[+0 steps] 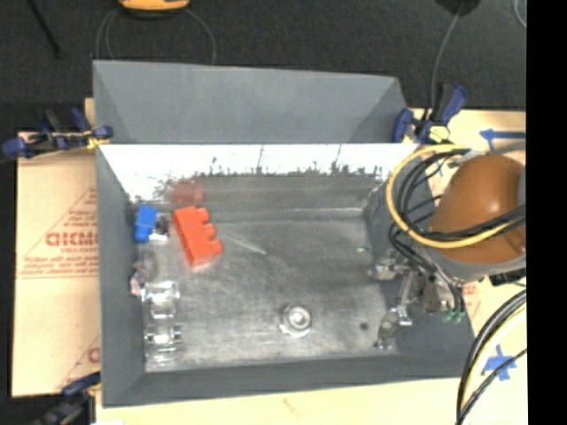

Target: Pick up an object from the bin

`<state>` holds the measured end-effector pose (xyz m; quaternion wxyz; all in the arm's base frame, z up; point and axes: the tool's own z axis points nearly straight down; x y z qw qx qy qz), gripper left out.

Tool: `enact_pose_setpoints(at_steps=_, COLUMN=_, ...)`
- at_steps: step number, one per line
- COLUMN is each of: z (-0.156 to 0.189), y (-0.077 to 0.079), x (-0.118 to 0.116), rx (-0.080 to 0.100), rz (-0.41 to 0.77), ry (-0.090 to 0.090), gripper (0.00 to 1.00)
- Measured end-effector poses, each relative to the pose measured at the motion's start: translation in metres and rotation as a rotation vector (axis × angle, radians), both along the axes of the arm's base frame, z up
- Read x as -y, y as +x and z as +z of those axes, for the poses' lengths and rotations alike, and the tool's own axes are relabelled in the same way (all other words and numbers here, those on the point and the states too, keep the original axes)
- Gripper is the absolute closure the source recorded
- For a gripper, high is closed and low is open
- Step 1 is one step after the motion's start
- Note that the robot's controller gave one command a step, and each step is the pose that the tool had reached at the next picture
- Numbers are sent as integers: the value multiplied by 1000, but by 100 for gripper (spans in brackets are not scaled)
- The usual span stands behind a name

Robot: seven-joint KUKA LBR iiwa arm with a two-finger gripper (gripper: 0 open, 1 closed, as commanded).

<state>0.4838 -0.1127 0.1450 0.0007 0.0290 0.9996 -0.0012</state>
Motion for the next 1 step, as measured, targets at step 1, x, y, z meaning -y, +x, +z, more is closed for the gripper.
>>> enact_pose_setpoints(at_steps=1, z=-72, y=23, x=-62, rx=5, rz=127, ry=-1, gripper=0)
